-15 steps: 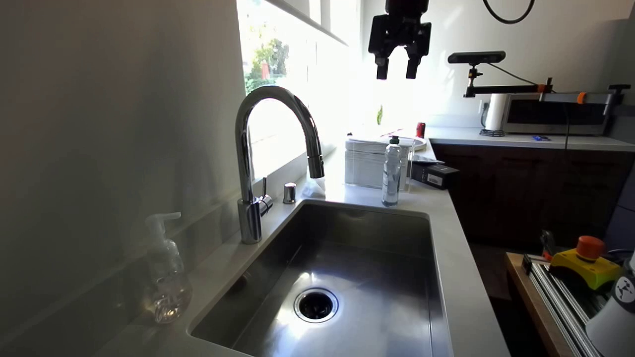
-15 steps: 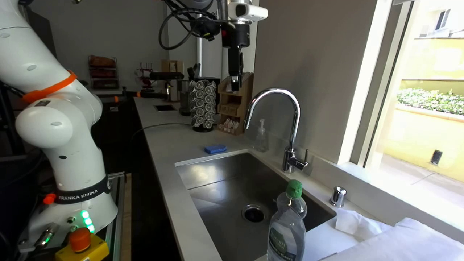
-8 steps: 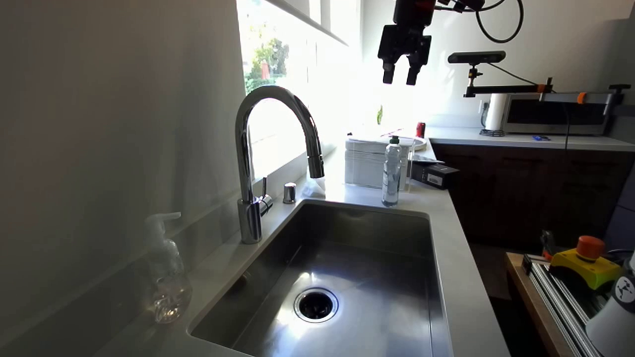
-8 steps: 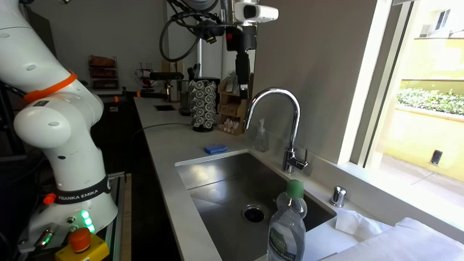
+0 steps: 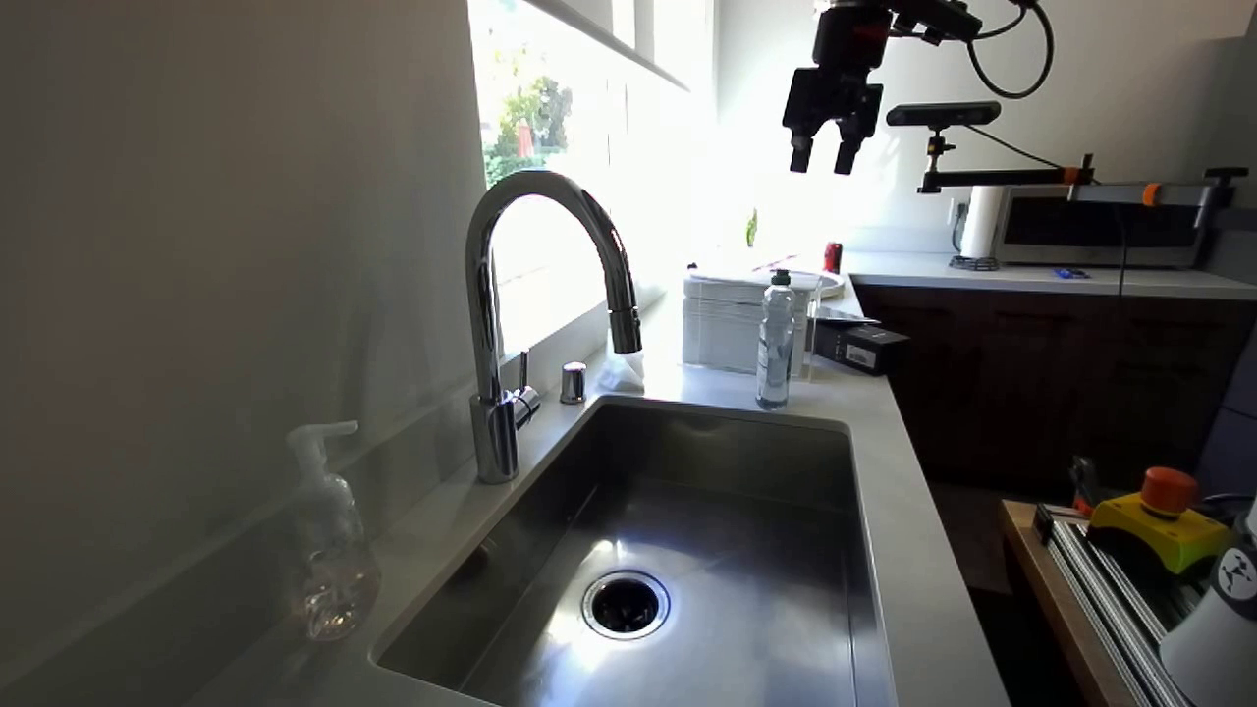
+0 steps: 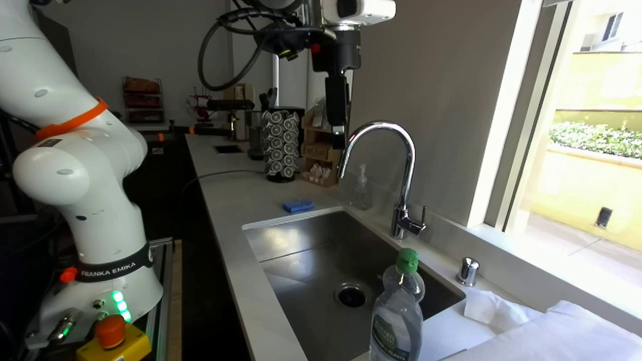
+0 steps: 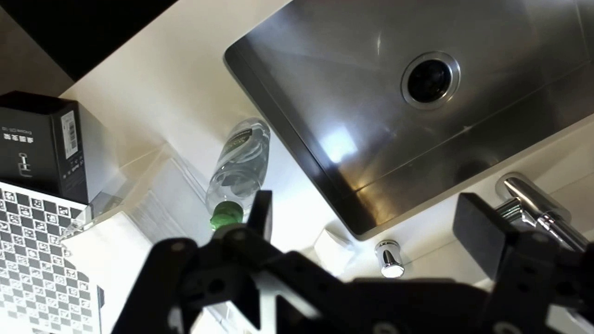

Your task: Open the cap of the bottle

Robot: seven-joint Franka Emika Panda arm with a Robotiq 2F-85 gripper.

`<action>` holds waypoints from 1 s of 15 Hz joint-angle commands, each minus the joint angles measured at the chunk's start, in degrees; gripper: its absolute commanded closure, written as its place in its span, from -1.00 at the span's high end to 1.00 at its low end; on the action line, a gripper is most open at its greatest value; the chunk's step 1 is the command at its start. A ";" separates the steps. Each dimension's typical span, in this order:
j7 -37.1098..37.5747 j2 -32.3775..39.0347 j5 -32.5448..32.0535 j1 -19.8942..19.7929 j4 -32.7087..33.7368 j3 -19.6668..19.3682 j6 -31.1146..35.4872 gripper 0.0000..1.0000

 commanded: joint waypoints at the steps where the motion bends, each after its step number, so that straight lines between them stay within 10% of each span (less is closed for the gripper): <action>1: -0.23 0.11 0.23 -0.60 0.13 0.37 0.02 1.00; 15: -30.13 1.44 -4.68 0.81 -2.83 -5.46 7.07 1.00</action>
